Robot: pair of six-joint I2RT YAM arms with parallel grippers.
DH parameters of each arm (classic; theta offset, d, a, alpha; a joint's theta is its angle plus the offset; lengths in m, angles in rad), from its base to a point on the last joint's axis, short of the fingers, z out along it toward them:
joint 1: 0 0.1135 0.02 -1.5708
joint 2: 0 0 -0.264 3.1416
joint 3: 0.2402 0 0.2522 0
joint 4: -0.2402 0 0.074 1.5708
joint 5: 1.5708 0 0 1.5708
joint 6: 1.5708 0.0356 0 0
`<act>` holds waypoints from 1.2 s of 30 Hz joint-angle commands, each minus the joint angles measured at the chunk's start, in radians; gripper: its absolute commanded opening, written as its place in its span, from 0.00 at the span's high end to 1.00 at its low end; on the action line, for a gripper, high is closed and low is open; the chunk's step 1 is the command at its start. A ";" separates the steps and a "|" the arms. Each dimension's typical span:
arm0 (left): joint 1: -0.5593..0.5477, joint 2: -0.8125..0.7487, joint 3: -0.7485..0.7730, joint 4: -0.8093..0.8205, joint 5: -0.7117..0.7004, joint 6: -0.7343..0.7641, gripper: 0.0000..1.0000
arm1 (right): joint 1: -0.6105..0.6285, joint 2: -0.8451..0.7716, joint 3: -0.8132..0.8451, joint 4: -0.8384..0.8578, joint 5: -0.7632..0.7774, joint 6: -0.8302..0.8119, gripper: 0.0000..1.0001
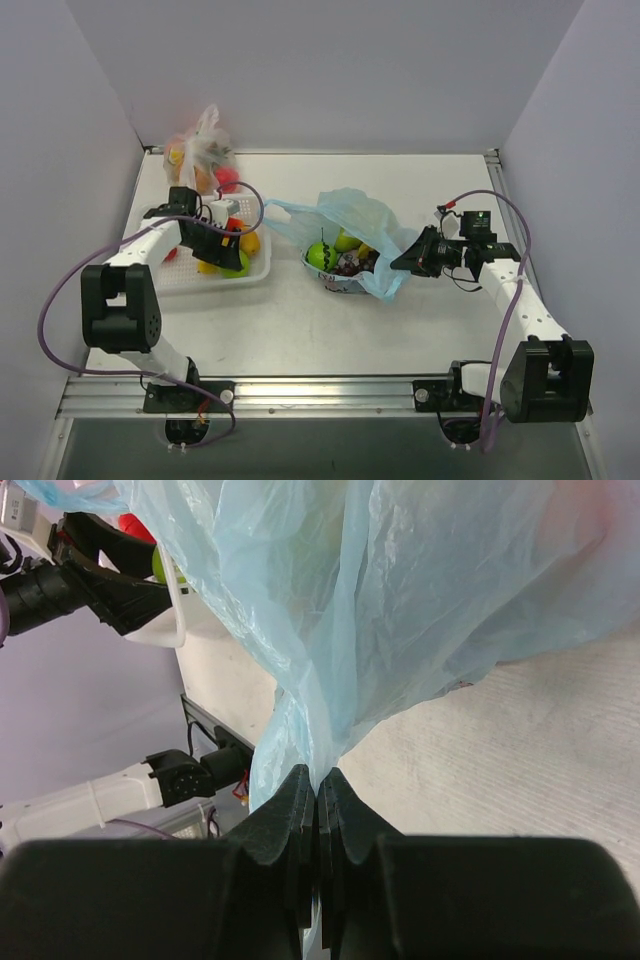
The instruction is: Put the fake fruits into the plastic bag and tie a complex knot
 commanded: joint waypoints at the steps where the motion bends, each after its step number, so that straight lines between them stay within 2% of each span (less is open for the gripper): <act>1: 0.009 -0.083 0.034 -0.006 0.029 0.005 0.50 | -0.002 -0.003 0.029 -0.024 -0.029 -0.028 1.00; 4: 0.038 -0.170 0.083 -0.039 0.055 -0.012 0.54 | 0.001 -0.003 0.031 -0.025 -0.033 -0.030 1.00; 9: 0.026 -0.305 0.193 -0.040 0.214 -0.028 0.58 | 0.001 0.015 0.051 -0.025 -0.048 -0.033 1.00; 13: -0.089 -0.316 0.247 -0.026 0.268 0.003 0.58 | 0.001 0.031 0.078 -0.025 -0.051 -0.042 1.00; 14: -0.166 -0.308 0.255 -0.024 0.259 0.041 0.58 | 0.001 0.034 0.092 -0.025 -0.055 -0.043 1.00; 18: -0.361 -0.252 0.264 0.023 0.184 0.103 0.58 | 0.001 0.048 0.123 -0.031 -0.060 -0.065 1.00; 21: -0.493 -0.172 0.264 0.118 0.109 0.077 0.57 | -0.001 0.061 0.137 -0.034 -0.074 -0.076 1.00; 22: -0.518 -0.149 0.261 0.214 0.077 0.057 0.57 | 0.001 0.063 0.141 -0.036 -0.078 -0.082 1.00; 24: -0.595 -0.080 0.263 0.291 0.023 0.019 0.56 | -0.001 0.063 0.141 -0.039 -0.082 -0.092 1.00; 26: -0.639 0.015 0.317 0.364 -0.001 0.006 0.56 | 0.001 0.061 0.140 -0.045 -0.085 -0.106 1.00; 29: -0.705 0.162 0.405 0.399 -0.029 -0.012 0.51 | -0.004 0.049 0.143 -0.065 -0.095 -0.126 1.00; 33: -0.739 0.281 0.508 0.548 -0.298 -0.127 0.28 | -0.004 0.035 0.157 -0.077 -0.115 -0.146 1.00; 34: -0.738 0.290 0.522 0.568 -0.316 -0.147 0.19 | -0.004 0.034 0.160 -0.094 -0.111 -0.155 1.00; 36: -0.736 0.288 0.537 0.557 -0.321 -0.169 0.14 | -0.004 0.034 0.180 -0.119 -0.105 -0.190 1.00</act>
